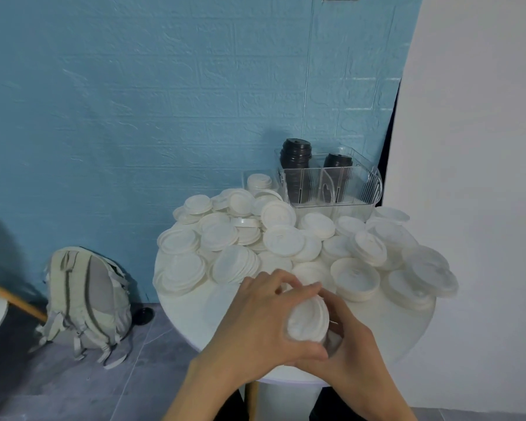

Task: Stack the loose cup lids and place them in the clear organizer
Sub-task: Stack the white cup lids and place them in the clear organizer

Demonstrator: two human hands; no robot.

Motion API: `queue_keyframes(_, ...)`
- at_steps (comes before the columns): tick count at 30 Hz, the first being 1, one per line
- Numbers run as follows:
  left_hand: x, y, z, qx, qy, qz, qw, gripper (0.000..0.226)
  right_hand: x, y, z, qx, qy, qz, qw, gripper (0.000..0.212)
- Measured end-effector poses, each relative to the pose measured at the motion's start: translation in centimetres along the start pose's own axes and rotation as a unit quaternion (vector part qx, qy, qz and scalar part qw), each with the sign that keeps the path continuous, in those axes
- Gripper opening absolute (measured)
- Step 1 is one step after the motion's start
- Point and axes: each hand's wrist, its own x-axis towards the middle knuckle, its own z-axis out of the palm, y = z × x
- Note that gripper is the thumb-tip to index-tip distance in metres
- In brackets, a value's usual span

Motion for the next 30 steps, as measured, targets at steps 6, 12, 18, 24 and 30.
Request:
queue_keyframes(6,-0.8,-0.7,1.2,-0.023,0.026,0.004,0.999,0.062,0.1,0.6,0.2,-0.037,0.03,-0.058,0.997,0.089)
queue_keyframes(12,-2.3,-1.7,3.6,-0.013,0.098,0.006,0.995,0.042,0.2,1.1,-0.1,-0.083,0.023,-0.081,0.993,0.07)
queue_keyframes(18,-3.2,-2.5,4.7,-0.054,0.146,-0.007,0.988,0.032,-0.1,0.7,0.1,-0.099,-0.001,-0.08,0.992,0.071)
queue_keyframes(24,-3.2,-2.2,5.0,-0.073,0.157,-0.032,0.984,0.028,-0.1,0.3,-0.1,-0.082,-0.013,-0.067,0.994,0.066)
queue_keyframes(30,-3.4,-2.2,5.2,-0.073,0.155,-0.037,0.984,0.027,-0.1,0.4,0.3,-0.085,-0.001,-0.07,0.994,0.06)
